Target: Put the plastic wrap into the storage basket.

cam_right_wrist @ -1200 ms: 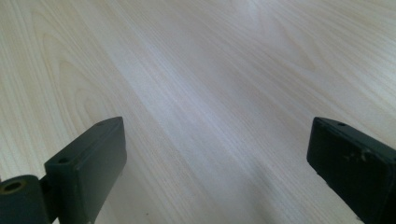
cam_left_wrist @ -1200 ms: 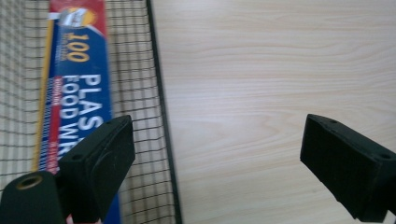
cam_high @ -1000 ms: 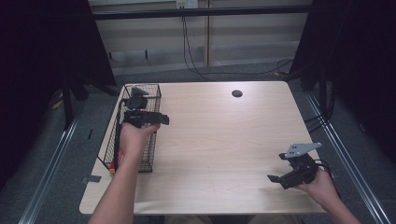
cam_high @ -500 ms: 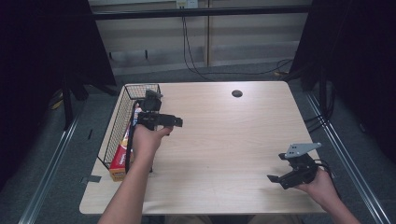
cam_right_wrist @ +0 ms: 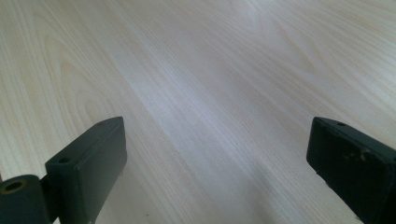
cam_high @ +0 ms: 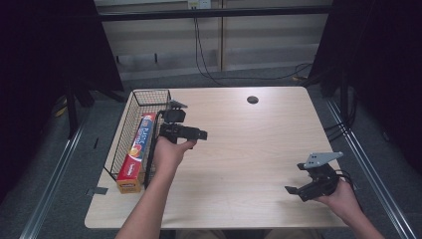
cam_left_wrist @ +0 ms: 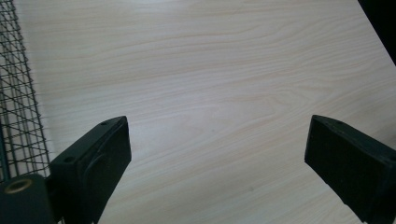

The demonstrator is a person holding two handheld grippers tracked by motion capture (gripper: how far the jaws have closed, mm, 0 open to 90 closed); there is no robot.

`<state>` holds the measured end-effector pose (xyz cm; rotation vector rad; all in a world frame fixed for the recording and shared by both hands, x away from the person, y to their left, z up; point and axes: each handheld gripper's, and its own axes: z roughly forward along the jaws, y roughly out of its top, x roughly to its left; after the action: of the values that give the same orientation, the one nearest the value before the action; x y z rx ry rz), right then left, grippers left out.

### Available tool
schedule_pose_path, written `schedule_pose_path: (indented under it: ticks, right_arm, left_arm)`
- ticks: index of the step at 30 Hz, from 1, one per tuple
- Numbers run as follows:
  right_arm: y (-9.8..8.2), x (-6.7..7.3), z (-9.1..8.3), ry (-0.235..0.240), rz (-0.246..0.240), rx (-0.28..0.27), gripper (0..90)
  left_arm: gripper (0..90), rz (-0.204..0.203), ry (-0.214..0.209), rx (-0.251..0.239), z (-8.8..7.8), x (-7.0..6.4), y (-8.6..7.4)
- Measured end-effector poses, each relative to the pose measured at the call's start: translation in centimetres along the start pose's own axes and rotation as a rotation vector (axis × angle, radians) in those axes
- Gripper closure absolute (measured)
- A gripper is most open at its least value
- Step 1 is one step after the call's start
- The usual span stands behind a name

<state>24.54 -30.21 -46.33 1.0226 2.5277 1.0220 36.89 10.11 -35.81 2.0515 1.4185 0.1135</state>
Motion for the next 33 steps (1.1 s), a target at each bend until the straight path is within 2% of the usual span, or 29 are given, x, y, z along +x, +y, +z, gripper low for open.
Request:
schedule_pose_path:
  ticks: [5,6,22,33]
  right_arm:
    - [0.0,0.0,0.0,-0.001,-0.001,0.000,4.9]
    - [0.0,0.0,0.0,-0.002,-0.002,-0.002,4.9]
    - [0.0,0.0,0.1,-0.002,-0.007,-0.004,4.9]
    - [0.0,0.0,0.1,-0.013,-0.005,-0.002,5.0]
  left_arm:
    - [7.3,-0.002,-0.012,-0.002,0.7,-0.5,-0.3]
    - [7.4,0.010,-0.019,0.000,0.8,-0.5,-0.4]
    - [8.1,0.038,-0.060,0.006,2.5,-1.8,-1.4]
    - [8.2,0.088,-0.091,0.012,4.2,-3.2,-2.9]
